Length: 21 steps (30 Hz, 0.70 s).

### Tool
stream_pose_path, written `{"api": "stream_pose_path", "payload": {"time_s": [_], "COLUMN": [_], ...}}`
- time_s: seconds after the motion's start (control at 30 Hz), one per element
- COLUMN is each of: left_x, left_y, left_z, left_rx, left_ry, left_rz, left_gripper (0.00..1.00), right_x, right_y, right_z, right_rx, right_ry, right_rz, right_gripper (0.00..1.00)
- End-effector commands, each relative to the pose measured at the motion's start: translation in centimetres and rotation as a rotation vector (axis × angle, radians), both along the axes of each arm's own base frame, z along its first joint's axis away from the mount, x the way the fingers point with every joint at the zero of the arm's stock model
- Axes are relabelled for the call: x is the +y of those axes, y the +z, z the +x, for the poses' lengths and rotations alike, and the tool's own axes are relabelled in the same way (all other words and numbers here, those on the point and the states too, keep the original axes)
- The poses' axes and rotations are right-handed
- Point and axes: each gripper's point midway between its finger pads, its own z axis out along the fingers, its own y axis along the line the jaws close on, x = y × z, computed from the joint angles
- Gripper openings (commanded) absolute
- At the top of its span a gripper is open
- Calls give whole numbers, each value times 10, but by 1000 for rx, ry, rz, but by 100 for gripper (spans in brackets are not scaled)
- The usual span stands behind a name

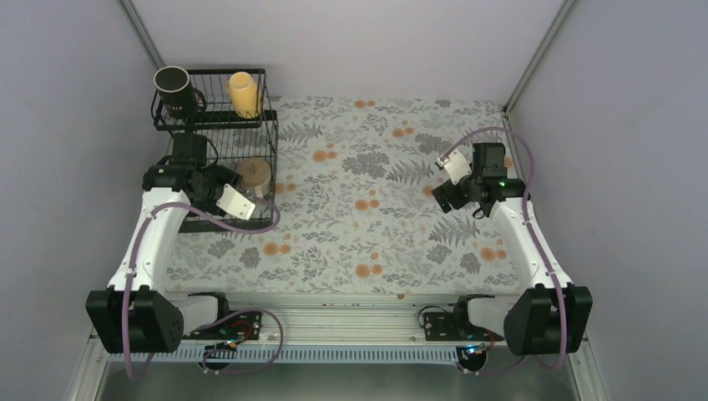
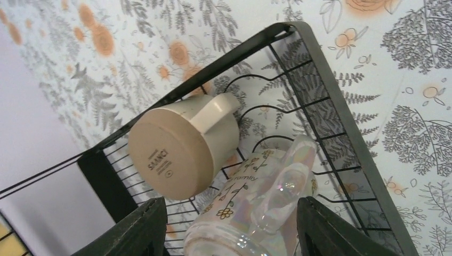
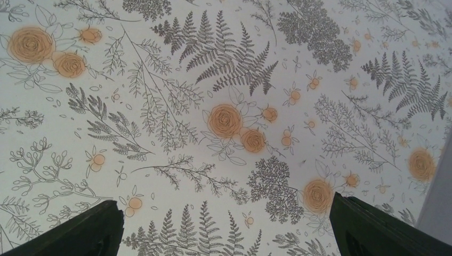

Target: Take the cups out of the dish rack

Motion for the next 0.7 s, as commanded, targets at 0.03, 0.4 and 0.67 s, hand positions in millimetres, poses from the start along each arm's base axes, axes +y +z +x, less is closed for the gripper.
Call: {"api": "stream_pose_path", "payload": {"time_s": [0.03, 0.4, 0.67], "left_x": [5, 22, 28], "left_y": [-15, -56, -77], "left_z": [-4, 1, 12], "left_rx": [23, 105, 59], "left_ry": [-191, -203, -212], "left_rz": [117, 224, 274], "left_gripper": [61, 72, 68], "right_x": [-2, 0, 1], "right_y": [-7, -14, -17], "right_z": [-4, 2, 2], "right_rx": [-10, 17, 23], "right_ry": [17, 8, 9], "right_rz": [-33, -12, -10], "right_gripper": [100, 100, 100]}}
